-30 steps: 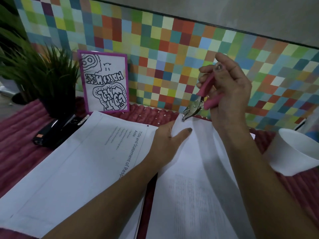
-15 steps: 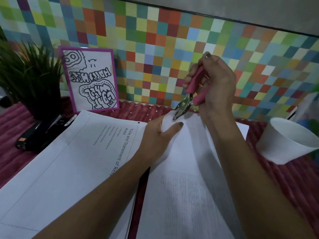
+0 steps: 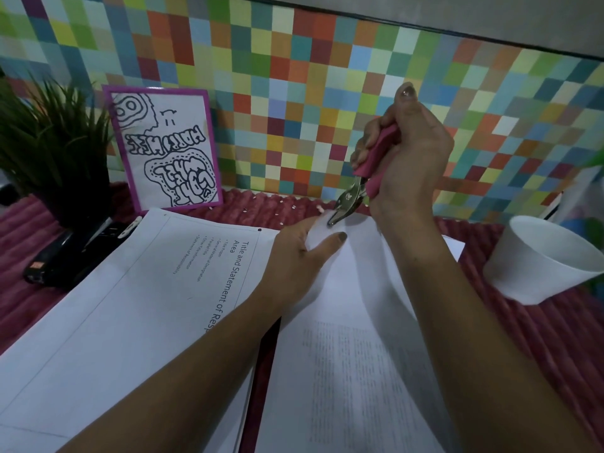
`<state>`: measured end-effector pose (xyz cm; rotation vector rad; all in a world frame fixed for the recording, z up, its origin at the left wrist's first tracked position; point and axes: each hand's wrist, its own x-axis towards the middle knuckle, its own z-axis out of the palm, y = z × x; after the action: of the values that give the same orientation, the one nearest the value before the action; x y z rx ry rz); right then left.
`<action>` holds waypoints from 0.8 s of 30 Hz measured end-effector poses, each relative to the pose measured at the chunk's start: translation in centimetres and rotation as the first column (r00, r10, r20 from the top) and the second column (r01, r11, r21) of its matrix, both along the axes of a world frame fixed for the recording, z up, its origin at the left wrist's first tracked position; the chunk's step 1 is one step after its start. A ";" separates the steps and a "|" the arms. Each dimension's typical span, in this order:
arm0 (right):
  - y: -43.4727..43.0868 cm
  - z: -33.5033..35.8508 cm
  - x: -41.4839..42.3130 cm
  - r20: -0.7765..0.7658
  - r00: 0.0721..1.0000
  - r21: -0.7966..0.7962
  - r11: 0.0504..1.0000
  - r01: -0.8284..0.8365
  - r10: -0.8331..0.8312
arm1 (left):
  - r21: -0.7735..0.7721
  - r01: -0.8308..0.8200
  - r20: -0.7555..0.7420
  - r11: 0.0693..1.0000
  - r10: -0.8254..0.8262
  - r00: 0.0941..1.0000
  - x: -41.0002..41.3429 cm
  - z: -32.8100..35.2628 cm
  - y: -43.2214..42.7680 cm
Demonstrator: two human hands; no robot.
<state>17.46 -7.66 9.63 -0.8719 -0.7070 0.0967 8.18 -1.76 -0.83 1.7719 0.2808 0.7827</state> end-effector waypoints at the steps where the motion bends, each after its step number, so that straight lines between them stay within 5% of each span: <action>1: 0.0 0.0 0.0 -0.016 1.000 0.002 1.000 0.011 -0.011 | -0.006 -0.004 -0.004 1.000 0.004 1.000 0.1 -0.1 0.0; 14: -0.2 0.1 0.6 -0.097 0.995 0.021 1.000 -0.020 0.022 | 0.002 0.036 -0.042 0.999 -0.036 0.998 -0.5 0.2 -1.0; 24: -1.4 0.8 2.0 -0.081 0.992 -0.305 0.945 -0.117 0.097 | 0.096 -0.020 -0.039 0.995 0.024 0.999 -0.4 0.3 -1.2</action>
<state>19.42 -9.03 10.39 -1.1252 -0.6877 0.3399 7.76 -2.96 -0.54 1.8788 0.2944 0.7884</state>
